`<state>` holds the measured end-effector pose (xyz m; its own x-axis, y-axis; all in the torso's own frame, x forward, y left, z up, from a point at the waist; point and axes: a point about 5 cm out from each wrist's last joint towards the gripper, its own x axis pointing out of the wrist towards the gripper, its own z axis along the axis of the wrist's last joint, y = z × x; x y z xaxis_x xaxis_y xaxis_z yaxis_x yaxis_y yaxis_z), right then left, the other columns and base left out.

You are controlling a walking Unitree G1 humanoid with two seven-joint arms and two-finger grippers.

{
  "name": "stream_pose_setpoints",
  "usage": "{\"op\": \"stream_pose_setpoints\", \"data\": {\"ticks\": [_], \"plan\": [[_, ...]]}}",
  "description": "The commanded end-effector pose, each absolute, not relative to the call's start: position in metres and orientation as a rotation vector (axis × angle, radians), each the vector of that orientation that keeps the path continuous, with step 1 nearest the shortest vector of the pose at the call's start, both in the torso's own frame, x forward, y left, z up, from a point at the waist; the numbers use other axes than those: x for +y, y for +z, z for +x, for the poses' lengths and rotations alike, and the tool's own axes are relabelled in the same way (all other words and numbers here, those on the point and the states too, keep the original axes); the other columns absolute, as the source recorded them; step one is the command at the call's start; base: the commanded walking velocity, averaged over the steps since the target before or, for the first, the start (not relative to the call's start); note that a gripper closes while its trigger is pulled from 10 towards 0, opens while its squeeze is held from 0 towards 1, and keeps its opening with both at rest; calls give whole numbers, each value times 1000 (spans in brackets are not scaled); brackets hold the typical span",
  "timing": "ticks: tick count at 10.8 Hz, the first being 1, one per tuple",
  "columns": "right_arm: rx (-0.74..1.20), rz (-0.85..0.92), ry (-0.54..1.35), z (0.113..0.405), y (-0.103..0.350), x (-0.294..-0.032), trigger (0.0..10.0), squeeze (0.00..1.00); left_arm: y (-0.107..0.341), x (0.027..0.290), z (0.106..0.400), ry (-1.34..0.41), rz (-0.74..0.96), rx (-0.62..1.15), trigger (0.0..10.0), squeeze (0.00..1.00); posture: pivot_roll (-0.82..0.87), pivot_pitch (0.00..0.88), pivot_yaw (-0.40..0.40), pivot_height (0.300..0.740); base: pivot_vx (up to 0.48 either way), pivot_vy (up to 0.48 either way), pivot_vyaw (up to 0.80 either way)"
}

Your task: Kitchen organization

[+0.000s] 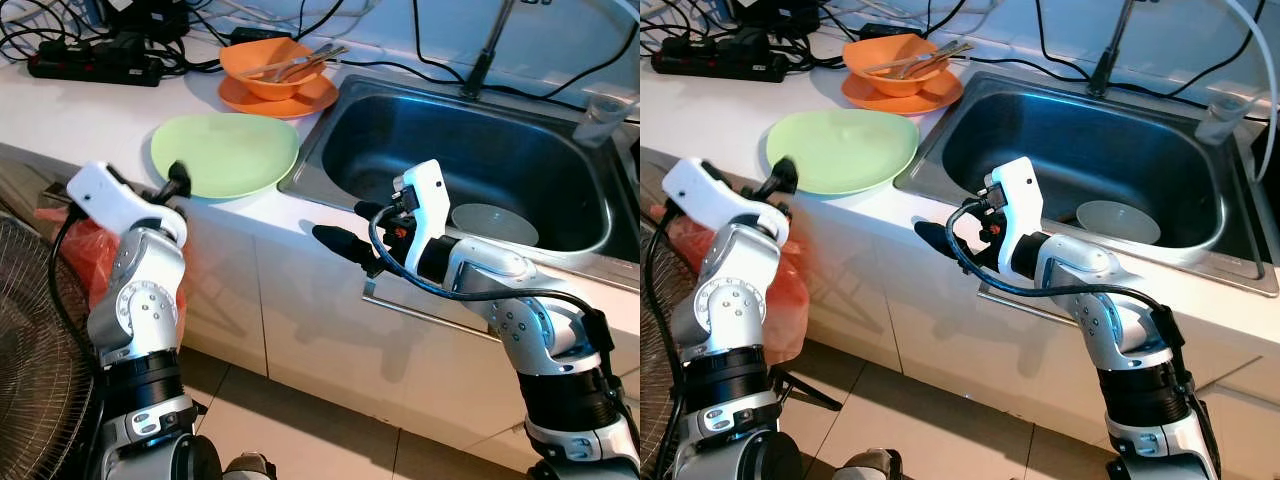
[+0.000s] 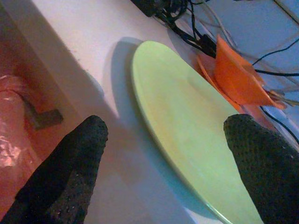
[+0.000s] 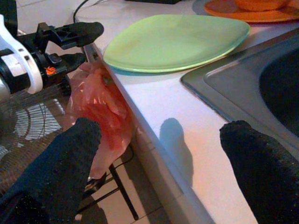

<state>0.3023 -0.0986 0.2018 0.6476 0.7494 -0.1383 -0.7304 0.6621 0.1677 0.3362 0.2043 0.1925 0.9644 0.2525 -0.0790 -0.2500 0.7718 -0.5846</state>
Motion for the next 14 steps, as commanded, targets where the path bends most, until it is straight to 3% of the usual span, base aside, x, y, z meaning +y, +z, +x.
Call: {"op": "stream_pose_setpoints", "data": {"ticks": [1, 4, 7, 14], "plan": [[194, 99, 823, 301, 205, -103, 10000, 169, 196, 198, 339, 235, -624, -4, 10000, 0, 92, 115, -31, 740, 0, 0, 0], [197, 103, 816, 302, 204, -103, 10000, 169, 200, 190, 336, 213, -665, 9, 10000, 0, 100, 119, -30, 740, 0, 0, 0], [190, 94, 811, 304, 207, -105, 10000, 176, 189, 182, 340, 207, -820, 59, 10000, 0, 89, 114, -37, 740, 0, 0, 0], [180, 80, 794, 305, 209, -109, 10000, 173, 193, 191, 357, 198, -884, 27, 10000, 0, 72, 108, -28, 740, 0, 0, 0]]}}
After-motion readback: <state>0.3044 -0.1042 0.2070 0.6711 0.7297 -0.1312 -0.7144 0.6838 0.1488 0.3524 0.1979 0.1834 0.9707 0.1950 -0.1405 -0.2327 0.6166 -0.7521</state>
